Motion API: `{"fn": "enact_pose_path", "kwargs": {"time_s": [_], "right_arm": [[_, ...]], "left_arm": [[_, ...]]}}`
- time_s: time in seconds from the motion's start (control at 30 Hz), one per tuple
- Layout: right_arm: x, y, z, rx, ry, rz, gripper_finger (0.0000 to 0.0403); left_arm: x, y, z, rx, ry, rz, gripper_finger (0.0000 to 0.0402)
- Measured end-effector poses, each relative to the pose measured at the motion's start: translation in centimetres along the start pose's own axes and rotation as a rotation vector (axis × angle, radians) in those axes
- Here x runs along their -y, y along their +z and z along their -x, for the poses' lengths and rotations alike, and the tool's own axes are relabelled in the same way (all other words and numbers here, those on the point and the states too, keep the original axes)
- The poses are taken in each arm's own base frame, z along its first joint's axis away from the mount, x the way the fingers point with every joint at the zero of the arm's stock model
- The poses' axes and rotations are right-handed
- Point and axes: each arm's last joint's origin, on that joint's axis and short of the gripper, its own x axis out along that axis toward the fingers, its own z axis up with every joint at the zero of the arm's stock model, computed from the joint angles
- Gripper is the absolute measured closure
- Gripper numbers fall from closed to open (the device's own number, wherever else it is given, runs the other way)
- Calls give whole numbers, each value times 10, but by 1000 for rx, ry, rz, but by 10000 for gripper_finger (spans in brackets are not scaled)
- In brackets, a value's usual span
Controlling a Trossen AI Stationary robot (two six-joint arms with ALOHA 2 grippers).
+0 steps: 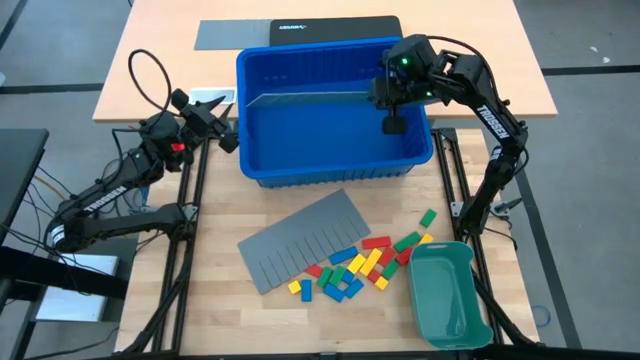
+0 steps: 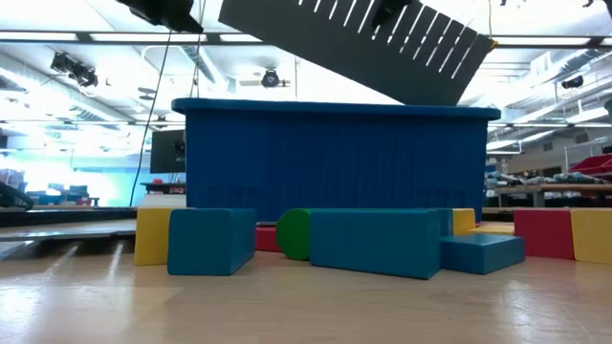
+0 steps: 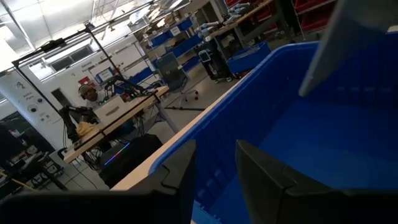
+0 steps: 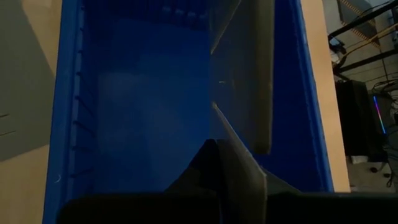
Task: Sort Items/Unsort Items
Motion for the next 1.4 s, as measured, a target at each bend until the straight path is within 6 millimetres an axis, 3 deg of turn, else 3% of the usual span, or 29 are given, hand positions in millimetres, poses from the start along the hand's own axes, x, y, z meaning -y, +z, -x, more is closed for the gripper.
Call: {"fn": "enact_pose_path", "kwargs": {"time_s": [0.97, 1.4], "right_arm": [[7, -6, -10, 6, 35, -9, 403], [10, -18, -45, -6, 101, -25, 403]], "left_arm": [[-4, 2, 7, 28, -9, 8, 283], [-6, 8, 23, 171, -185, 34, 284]]}}
